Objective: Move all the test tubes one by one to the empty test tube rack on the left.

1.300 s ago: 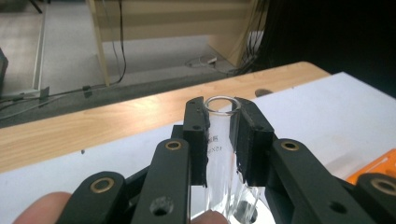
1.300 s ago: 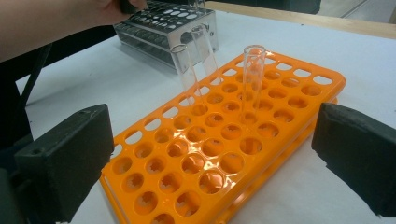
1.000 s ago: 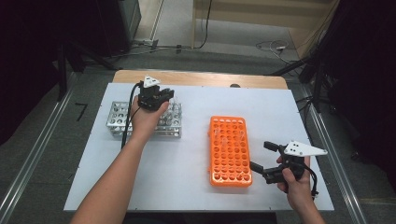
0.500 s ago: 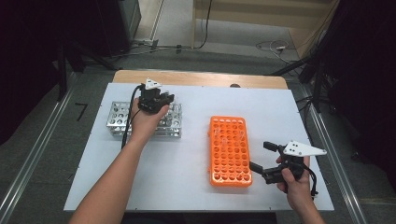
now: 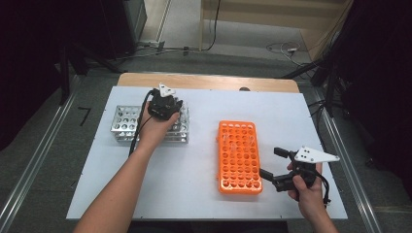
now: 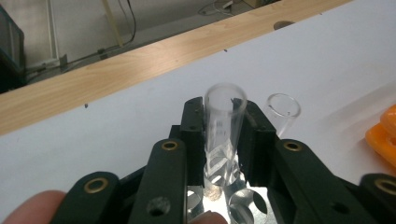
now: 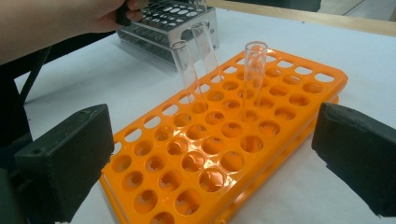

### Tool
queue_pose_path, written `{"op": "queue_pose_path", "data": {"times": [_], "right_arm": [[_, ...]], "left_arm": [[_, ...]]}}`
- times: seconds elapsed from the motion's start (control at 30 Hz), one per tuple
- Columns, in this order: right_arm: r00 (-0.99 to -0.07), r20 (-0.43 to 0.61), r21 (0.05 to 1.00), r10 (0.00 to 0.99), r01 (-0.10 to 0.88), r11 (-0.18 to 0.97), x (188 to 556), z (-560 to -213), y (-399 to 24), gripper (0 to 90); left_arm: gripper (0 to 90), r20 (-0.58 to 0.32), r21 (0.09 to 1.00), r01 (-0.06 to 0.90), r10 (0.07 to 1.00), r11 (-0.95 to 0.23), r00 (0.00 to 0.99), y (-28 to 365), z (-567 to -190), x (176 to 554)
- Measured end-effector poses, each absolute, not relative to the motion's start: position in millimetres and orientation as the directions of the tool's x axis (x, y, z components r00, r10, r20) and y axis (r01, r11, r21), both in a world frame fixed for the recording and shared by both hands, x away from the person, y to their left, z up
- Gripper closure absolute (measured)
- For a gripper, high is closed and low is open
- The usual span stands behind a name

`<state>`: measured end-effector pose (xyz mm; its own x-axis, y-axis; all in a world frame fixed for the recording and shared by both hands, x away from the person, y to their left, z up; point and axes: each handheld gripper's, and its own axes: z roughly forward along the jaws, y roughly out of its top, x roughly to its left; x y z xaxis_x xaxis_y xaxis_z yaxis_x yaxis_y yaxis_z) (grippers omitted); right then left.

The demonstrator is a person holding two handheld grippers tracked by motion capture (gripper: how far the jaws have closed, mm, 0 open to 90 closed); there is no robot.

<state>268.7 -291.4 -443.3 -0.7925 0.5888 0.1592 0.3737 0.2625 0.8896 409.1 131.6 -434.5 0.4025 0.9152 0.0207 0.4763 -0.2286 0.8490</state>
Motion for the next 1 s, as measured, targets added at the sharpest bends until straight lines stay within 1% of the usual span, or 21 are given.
{"op": "queue_pose_path", "data": {"times": [0.03,0.07,0.1,0.13,0.23,0.3,0.37,0.4,0.5,0.6,0.63,0.7,0.8,0.9,0.97,1.0], "right_arm": [[-0.792,0.16,0.89,0.589,0.374,0.262,268.8,-443.4,-291.6,0.0],[-0.792,0.16,0.89,0.589,0.374,0.262,268.8,-443.4,-291.6,0.0],[-0.79,0.161,0.889,0.591,0.376,0.261,268.9,-443.4,-291.8,0.0],[-0.79,0.161,0.889,0.592,0.376,0.261,269.1,-443.5,-291.8,0.0],[-0.792,0.16,0.89,0.589,0.374,0.262,269.0,-443.5,-291.1,0.0],[-0.793,0.157,0.89,0.588,0.372,0.263,268.8,-443.3,-290.5,0.0],[-0.794,0.157,0.891,0.587,0.371,0.263,268.9,-442.8,-290.0,0.0],[-0.794,0.157,0.89,0.588,0.372,0.264,268.9,-442.5,-289.7,0.0],[-0.796,0.159,0.89,0.584,0.372,0.265,269.7,-441.7,-288.0,0.0],[-0.797,0.158,0.889,0.584,0.372,0.267,270.6,-440.4,-284.8,0.0],[-0.796,0.159,0.889,0.584,0.373,0.267,270.9,-440.0,-283.8,0.0],[-0.795,0.159,0.889,0.585,0.373,0.266,271.9,-439.1,-281.5,0.0],[-0.791,0.138,0.886,0.596,0.367,0.283,272.6,-435.6,-277.2,0.0],[-0.792,0.13,0.889,0.597,0.36,0.283,273.9,-430.6,-274.2,0.0],[-0.79,0.129,0.888,0.599,0.36,0.284,275.8,-428.4,-272.5,0.0],[-0.79,0.131,0.888,0.599,0.362,0.285,276.8,-427.6,-271.4,0.0]], "left_arm": [[72.3,-0.008,0.846,0.492,0.917,-0.206,0.398,135.4,-433.9,409.9],[71.5,-0.008,0.846,0.492,0.917,-0.206,0.398,135.4,-433.9,409.9],[70.8,-0.05,0.844,0.508,0.916,-0.174,0.397,139.0,-433.9,411.1],[70.7,-0.062,0.84,0.515,0.914,-0.17,0.402,140.5,-433.6,411.1],[69.8,-0.058,0.838,0.516,0.914,-0.174,0.402,141.5,-432.9,410.0],[67.3,-0.061,0.842,0.513,0.916,-0.166,0.397,142.8,-430.8,407.8],[62.1,-0.066,0.846,0.51,0.918,-0.157,0.391,144.1,-429.0,406.2],[59.5,-0.083,0.853,0.504,0.919,-0.134,0.385,146.0,-425.3,402.4],[45.4,-0.093,0.859,0.497,0.915,-0.126,0.392,147.3,-421.3,397.8],[29.1,-0.126,0.868,0.487,0.906,-0.097,0.405,149.9,-416.0,388.7],[25.6,-0.133,0.873,0.48,0.901,-0.09,0.412,151.1,-414.6,385.3],[19.9,-0.157,0.886,0.459,0.886,-0.069,0.437,154.3,-412.0,373.6],[11.0,-0.171,0.888,0.457,0.882,-0.055,0.439,156.8,-411.8,362.7],[4.7,-0.181,0.884,0.464,0.876,-0.054,0.447,158.1,-412.8,356.6],[0.4,-0.185,0.884,0.463,0.863,-0.063,0.471,159.9,-413.5,347.1],[0.0,-0.181,0.886,0.458,0.861,-0.066,0.476,160.2,-413.1,343.3]]}}
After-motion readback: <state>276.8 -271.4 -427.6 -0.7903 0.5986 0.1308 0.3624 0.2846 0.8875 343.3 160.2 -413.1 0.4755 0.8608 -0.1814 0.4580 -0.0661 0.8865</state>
